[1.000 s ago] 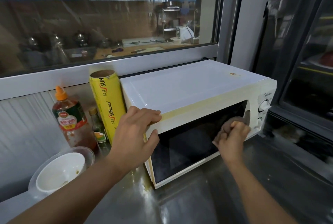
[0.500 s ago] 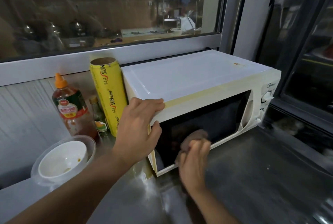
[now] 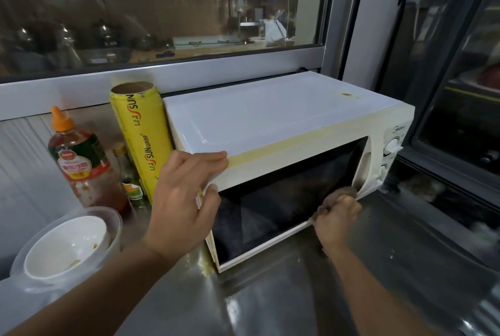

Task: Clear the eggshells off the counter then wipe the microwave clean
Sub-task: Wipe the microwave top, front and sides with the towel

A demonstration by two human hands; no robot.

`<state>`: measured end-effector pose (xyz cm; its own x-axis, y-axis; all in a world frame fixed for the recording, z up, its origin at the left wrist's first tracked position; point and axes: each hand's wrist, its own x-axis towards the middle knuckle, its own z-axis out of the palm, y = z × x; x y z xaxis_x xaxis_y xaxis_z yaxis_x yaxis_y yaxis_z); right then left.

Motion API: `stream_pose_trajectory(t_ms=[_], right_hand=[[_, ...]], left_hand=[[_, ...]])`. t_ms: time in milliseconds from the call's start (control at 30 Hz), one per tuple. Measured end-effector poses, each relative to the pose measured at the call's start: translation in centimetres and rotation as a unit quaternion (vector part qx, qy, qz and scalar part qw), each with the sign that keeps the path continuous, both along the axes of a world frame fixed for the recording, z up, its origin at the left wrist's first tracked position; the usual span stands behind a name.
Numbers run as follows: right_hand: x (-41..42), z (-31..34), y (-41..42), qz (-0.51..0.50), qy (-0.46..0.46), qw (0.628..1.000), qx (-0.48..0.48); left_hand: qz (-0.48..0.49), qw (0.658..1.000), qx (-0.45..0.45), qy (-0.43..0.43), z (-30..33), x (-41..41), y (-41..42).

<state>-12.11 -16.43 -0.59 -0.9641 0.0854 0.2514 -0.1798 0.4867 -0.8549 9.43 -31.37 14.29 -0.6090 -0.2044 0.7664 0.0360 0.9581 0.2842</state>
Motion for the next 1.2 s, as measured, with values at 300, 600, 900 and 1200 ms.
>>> stream_pose_trajectory(t_ms=[300, 600, 900, 1200], right_hand=[[9.9, -1.5, -3.9, 0.110, -0.013, 0.992, -0.066], [20.1, 0.1, -7.2, 0.172, -0.042, 0.981, -0.083], [23.3, 2.8, -5.4, 0.338, -0.139, 0.929, 0.061], [23.6, 11.8, 0.5, 0.279, -0.101, 0.951, 0.085]], left_hand=[[0.008, 1.000, 0.007, -0.011, 0.3, 0.0, 0.6], [-0.011, 0.991, -0.001, -0.134, 1.0, 1.7, 0.3], [0.015, 0.972, -0.062, -0.224, 1.8, 5.1, 0.5], [0.043, 0.971, -0.033, -0.235, 4.8, 10.6, -0.7]])
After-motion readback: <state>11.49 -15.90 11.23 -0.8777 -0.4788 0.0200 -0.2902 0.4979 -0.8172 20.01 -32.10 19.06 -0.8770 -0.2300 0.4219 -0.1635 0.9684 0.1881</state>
